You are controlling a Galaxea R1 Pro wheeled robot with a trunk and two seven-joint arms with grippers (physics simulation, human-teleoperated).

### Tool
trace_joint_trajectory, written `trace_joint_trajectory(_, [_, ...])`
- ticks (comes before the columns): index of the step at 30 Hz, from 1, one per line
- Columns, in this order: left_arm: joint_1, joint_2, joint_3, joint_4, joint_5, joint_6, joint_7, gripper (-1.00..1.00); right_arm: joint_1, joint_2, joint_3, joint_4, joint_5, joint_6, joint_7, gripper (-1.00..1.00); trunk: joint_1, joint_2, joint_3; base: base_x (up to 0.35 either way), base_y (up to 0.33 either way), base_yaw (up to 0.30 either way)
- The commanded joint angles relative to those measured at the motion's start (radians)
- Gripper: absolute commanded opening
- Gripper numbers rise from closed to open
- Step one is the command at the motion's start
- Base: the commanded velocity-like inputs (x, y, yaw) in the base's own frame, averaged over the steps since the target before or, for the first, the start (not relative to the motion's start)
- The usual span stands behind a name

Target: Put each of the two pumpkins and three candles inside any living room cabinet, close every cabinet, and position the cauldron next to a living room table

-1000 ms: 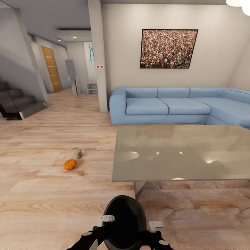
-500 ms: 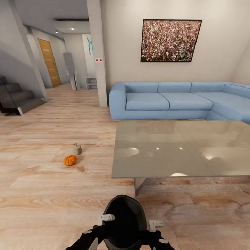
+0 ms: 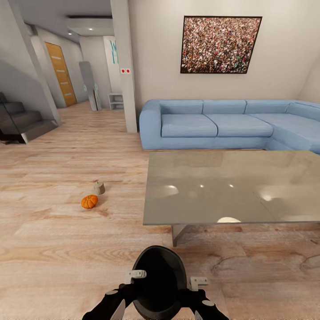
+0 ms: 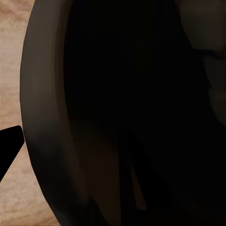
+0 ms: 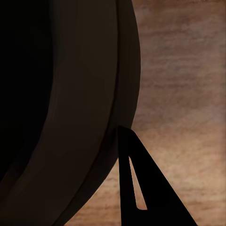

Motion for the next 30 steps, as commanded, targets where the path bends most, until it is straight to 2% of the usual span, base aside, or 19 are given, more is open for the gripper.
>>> trace_joint_trajectory(1, [0.001, 0.007, -0.001, -0.010, -0.004, -0.055, 0.014, -1.00, 0.000, 0.003, -0.019, -0.004, -0.006, -0.003, 0.004, -1.00, 0.036, 0.000, -0.005, 0.000, 0.000, 0.000])
trace_joint_trajectory(13, [0.002, 0.006, -0.001, -0.025, -0.004, -0.066, 0.014, -1.00, 0.000, 0.009, -0.019, -0.005, -0.004, -0.015, 0.005, -1.00, 0.041, -0.003, -0.051, 0.000, 0.000, 0.000])
trace_joint_trajectory(30, [0.002, 0.008, 0.000, -0.026, -0.004, -0.066, 0.013, -1.00, 0.000, 0.009, -0.019, -0.005, -0.004, -0.017, 0.005, -1.00, 0.041, -0.003, -0.051, 0.000, 0.000, 0.000])
